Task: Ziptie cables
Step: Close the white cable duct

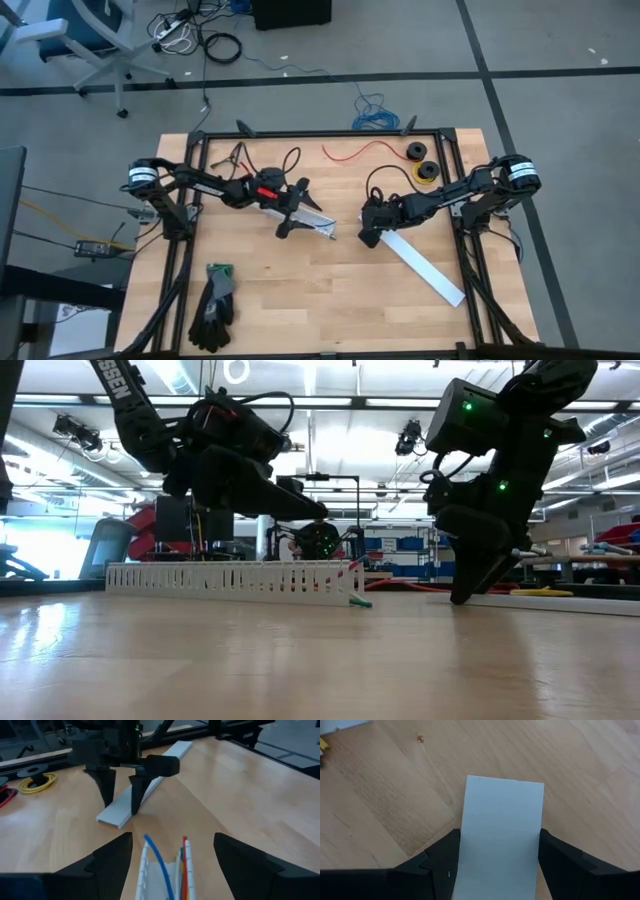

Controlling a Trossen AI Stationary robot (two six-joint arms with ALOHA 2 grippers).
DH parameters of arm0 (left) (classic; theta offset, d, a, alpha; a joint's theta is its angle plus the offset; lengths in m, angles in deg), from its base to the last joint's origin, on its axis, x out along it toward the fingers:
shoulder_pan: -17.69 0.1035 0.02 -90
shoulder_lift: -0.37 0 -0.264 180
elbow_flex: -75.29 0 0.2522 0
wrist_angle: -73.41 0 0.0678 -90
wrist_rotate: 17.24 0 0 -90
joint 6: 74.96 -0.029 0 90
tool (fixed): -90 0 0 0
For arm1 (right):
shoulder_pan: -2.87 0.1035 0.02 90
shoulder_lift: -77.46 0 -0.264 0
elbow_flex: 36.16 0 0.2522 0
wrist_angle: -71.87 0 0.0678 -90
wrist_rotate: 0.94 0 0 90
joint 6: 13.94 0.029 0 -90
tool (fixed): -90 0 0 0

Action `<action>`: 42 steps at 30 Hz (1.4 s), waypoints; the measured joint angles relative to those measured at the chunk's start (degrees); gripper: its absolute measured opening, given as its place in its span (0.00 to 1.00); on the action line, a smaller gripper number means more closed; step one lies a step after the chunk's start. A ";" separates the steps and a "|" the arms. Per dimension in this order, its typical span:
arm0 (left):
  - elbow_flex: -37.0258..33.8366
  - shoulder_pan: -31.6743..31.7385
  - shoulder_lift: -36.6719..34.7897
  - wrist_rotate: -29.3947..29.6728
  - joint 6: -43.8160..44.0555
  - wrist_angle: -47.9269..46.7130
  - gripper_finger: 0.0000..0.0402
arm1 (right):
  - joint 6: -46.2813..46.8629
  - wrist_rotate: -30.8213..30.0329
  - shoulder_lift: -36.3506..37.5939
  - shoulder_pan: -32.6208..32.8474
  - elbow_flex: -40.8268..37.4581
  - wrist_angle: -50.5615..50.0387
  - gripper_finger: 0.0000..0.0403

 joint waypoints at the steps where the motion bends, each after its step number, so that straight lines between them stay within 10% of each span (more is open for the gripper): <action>1: 0.00 -0.15 0.00 -0.04 0.00 0.40 0.73 | -0.02 0.08 0.00 0.00 0.00 0.00 0.58; 42: 10.07 -2.55 12.07 4.53 -4.11 -12.74 0.98 | -1.25 1.77 -0.02 0.00 0.02 0.70 0.58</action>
